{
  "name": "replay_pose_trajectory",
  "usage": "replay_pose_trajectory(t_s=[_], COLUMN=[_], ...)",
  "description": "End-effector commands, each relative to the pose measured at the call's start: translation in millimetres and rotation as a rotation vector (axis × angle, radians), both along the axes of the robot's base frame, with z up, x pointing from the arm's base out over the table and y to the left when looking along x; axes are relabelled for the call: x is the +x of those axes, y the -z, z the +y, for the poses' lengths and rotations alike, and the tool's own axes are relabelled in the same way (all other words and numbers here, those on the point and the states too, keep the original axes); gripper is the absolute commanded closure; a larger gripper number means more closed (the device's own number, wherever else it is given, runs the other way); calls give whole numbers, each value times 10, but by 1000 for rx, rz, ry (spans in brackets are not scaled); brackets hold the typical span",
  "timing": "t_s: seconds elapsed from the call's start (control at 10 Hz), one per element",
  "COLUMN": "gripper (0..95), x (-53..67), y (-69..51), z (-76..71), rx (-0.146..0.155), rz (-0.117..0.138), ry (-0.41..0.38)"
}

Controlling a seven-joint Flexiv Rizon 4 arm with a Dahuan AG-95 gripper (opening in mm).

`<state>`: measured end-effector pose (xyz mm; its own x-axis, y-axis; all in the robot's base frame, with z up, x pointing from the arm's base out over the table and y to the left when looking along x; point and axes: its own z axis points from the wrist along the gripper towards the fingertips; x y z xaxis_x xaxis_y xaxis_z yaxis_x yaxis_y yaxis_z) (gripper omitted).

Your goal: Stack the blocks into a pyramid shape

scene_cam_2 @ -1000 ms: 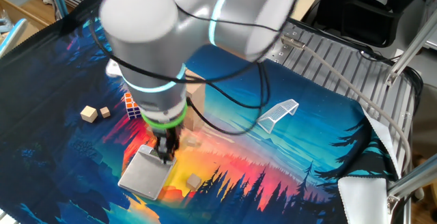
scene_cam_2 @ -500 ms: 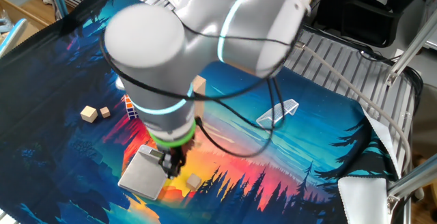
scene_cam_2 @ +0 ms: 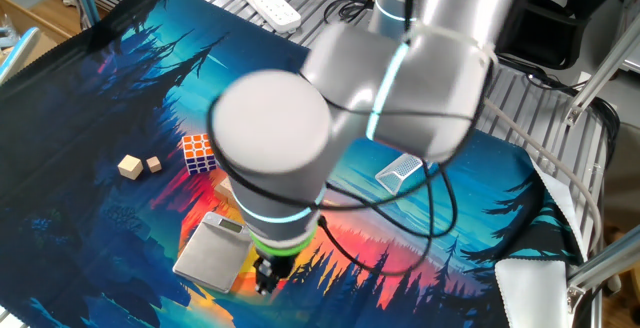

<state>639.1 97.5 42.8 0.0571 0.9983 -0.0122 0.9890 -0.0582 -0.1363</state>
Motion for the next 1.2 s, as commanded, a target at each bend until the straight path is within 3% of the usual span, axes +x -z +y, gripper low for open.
replay_pose_trajectory(t_s=[0.1,0.4,0.8,0.9,1.2], gripper=[190,190,190,380,380], x=[1,0,-14,-26,-99], y=[68,163,235,255,334], z=[20,1,-110,-103,-66], rx=[-6,-23,14,16,16], rz=[-12,-19,-23,-25,-36], ry=[9,4,-10,-13,-26])
